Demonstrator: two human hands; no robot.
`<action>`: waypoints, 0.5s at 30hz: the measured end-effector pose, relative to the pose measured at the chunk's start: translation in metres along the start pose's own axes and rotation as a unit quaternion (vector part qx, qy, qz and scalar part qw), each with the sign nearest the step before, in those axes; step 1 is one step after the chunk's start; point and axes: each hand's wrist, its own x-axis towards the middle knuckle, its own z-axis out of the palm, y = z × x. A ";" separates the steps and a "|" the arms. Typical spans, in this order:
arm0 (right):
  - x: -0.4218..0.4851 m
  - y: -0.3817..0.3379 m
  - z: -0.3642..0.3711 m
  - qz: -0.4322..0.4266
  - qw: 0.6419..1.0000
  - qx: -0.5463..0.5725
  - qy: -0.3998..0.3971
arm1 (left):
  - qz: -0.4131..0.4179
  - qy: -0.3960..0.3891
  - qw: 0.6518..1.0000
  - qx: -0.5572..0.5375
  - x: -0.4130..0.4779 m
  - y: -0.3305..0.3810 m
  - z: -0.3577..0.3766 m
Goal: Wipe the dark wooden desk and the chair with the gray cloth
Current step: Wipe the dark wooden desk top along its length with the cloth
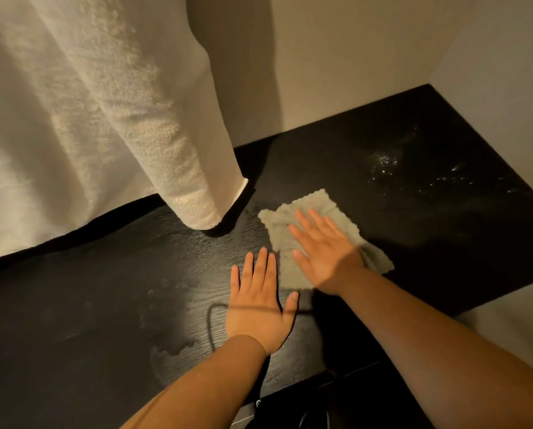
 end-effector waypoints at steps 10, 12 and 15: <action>-0.047 -0.011 0.004 0.020 0.998 -0.046 -0.050 | 0.032 0.017 0.998 -0.052 0.001 -0.010 0.003; -0.065 -0.012 0.003 0.026 0.997 -0.043 -0.055 | 0.030 0.037 0.995 -0.089 0.002 -0.011 0.002; -0.056 -0.009 0.000 0.027 0.997 -0.052 -0.059 | 0.055 0.100 0.983 -0.141 0.016 -0.023 -0.006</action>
